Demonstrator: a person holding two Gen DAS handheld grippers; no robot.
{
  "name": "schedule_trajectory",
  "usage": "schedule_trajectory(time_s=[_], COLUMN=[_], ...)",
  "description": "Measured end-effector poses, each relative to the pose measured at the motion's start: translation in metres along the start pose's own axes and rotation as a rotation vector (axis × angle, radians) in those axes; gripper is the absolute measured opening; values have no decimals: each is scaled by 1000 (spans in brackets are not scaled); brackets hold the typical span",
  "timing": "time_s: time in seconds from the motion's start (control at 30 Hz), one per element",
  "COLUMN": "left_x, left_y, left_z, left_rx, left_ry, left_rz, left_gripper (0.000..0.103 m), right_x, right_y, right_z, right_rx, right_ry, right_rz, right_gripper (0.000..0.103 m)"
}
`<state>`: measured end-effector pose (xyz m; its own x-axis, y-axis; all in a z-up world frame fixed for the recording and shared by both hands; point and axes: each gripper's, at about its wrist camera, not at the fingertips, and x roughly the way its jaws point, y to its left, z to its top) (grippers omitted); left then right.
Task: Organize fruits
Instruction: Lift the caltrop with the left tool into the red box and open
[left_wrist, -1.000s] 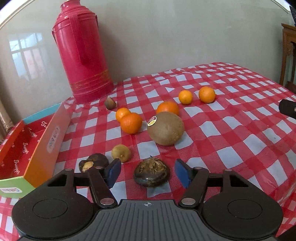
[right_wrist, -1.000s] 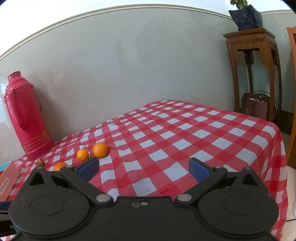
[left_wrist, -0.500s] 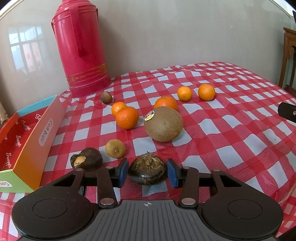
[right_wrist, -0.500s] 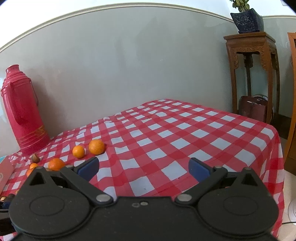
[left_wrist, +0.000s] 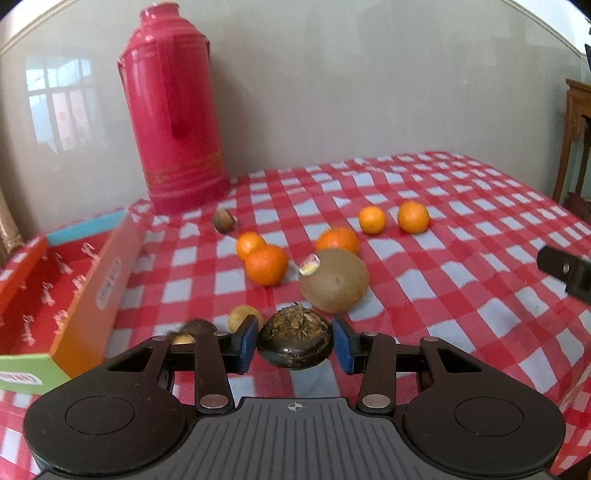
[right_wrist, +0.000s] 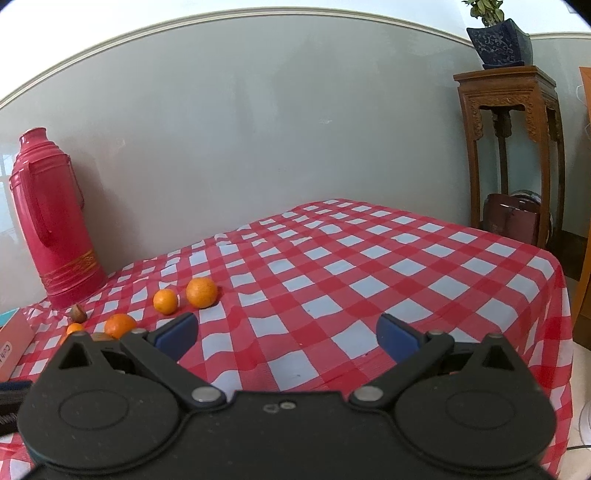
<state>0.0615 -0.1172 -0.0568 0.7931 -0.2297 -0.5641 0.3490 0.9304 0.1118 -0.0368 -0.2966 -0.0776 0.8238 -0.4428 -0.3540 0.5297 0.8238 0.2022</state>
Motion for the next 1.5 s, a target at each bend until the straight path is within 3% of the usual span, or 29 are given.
schedule_trajectory(time_s=[0.23,0.5,0.87,1.17,1.5], left_x=[-11,-11,11,46,53], left_y=[30,90,187,242,248], left_z=[12,15,9,-6,-12], left_rx=[-32,-107,-243,-370,-399], left_ry=[-45,-56,-4,114,171], left_rz=[65,216,404,462,482], left_gripper=[43,43,43,43,44], right_x=[0,1,2,1,0], right_y=[8,21,39,42,45], right_z=[-2,-5,-10,-11,-11], right_rx=[-13,-41,-88,-99,-105], right_ry=[3,2,12,16,17], right_rz=[9,30,57,60,75], right_gripper=[98,98,98,98,98])
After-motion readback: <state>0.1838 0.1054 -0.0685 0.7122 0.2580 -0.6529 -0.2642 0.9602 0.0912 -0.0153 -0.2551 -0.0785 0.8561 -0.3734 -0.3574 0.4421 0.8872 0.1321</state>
